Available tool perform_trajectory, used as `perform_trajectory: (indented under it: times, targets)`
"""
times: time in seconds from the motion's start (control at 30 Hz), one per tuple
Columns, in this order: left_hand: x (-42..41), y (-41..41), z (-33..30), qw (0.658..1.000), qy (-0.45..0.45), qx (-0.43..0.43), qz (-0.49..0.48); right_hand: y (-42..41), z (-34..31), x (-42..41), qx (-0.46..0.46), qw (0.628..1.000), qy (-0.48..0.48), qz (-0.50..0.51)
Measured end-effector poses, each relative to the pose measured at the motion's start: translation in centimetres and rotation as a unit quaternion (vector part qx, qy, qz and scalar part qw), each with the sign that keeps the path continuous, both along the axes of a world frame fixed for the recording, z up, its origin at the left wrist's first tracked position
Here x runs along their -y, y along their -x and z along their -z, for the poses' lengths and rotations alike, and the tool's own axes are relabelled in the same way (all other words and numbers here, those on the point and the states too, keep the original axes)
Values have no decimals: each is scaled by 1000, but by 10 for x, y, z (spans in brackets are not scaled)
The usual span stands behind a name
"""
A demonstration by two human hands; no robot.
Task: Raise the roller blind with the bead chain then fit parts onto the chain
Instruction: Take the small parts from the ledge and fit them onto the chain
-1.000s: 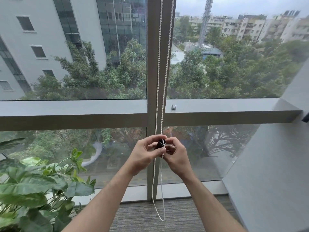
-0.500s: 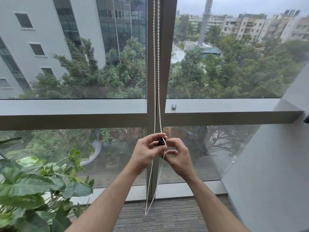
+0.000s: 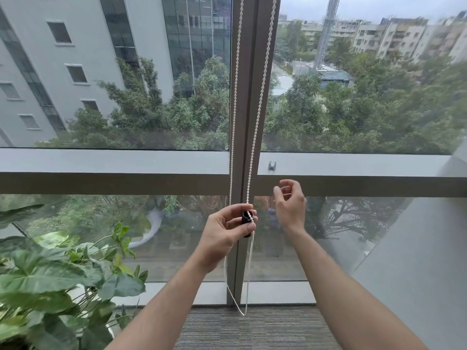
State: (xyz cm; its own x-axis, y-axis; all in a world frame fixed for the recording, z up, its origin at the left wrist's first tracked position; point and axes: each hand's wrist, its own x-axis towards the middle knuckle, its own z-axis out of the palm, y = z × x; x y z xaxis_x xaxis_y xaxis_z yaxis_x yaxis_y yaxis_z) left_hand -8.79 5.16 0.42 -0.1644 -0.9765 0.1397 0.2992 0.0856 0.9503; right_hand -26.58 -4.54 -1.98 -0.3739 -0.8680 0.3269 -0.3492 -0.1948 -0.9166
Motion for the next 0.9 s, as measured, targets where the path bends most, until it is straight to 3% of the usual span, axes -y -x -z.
perform_trajectory:
  times: [0.33,0.67,0.9]
  targets:
    - [2,-2,-4,1000,14,4,-18,6,-22,76,-89,994,-61,8]
    - [-2,0,-1,999,13,18,-23,8,-30,107,-232,962,-140,-15]
    - [-4,-2,0,999,11,35,-30,9,-28,107,-174,978,-116,-20]
